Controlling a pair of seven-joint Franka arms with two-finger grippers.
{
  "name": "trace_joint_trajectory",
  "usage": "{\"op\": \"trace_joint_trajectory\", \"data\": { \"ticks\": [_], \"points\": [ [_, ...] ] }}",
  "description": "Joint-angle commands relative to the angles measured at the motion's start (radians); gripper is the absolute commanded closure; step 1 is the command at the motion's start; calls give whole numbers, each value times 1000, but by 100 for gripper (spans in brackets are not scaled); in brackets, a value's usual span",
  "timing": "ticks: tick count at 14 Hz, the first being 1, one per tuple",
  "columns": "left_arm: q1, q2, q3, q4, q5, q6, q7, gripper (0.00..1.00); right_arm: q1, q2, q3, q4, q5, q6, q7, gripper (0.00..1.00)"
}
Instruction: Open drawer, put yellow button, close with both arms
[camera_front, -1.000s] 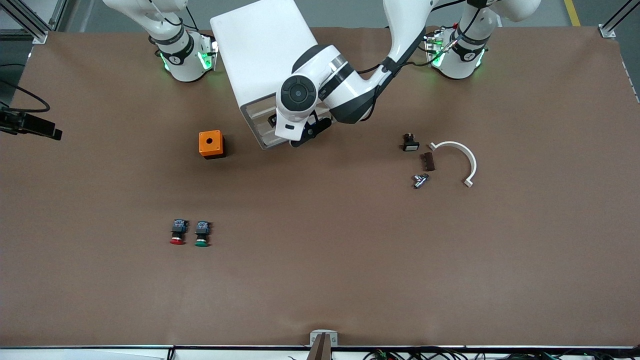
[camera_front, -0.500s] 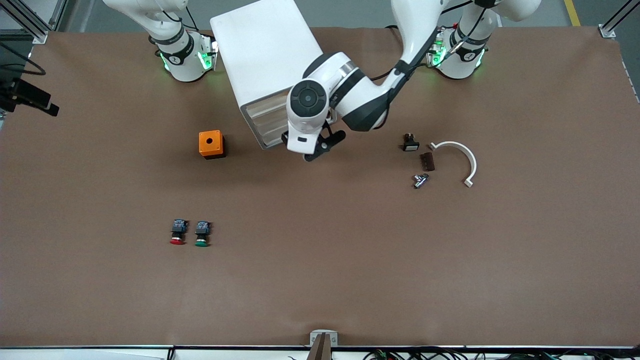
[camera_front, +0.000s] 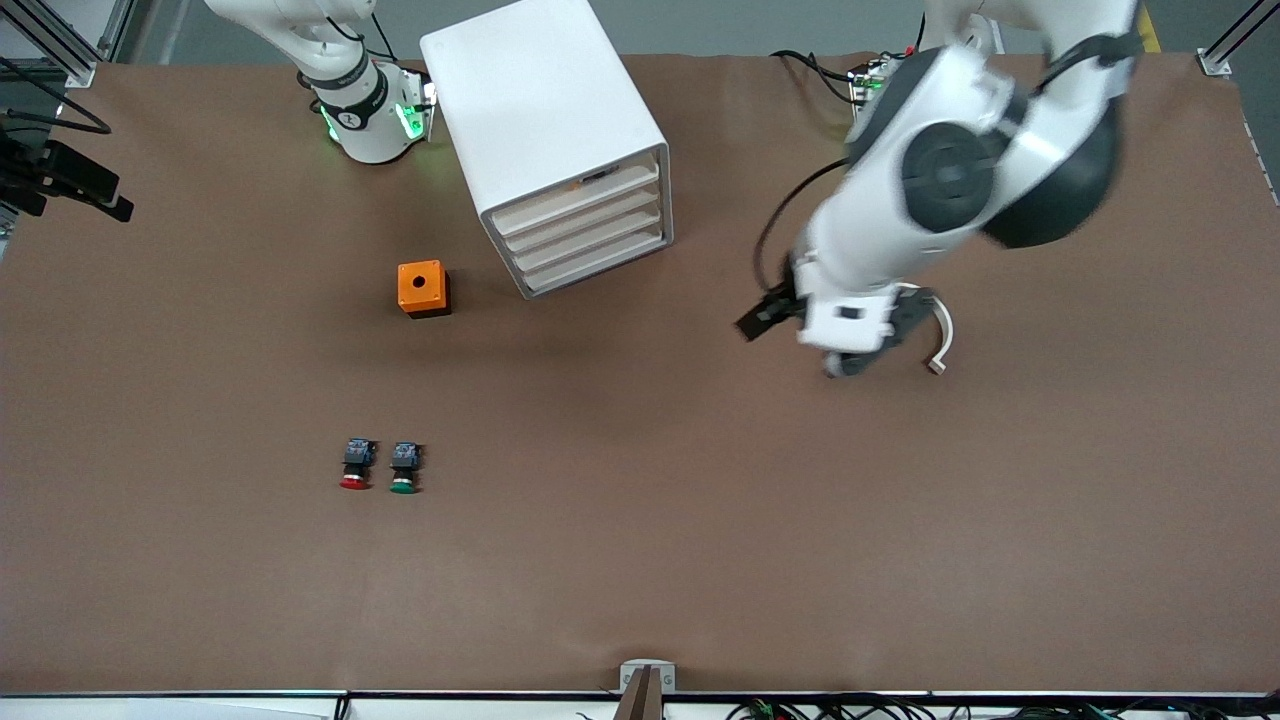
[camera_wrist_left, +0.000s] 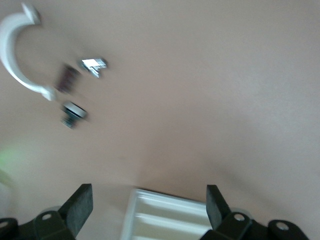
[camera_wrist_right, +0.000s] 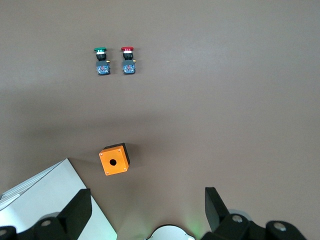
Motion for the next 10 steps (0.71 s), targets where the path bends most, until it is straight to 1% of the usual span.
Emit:
{"op": "trace_joint_trajectory", "data": {
  "ticks": [1,4,7,8,10],
  "points": [
    [135,-106,-9,-41,13,-105,244,0,6,-16,-8,-15,-9,13,-1,0],
    [281,-163,-11,-49,45,-197,501,0,7,-16,-7,-14,-9,15,-3,0],
    [397,-227,-14,-122,93,-208,731,0,12,-14,-4,-14,-53,30,-4,0],
    [427,-244,-14,-142,100,-207,801,0,12,-14,-4,-14,-53,41,-6,0],
    [452,-267,8,-172,132,-202,941,0,12,-14,-4,-14,-53,50,-6,0]
  ]
}}
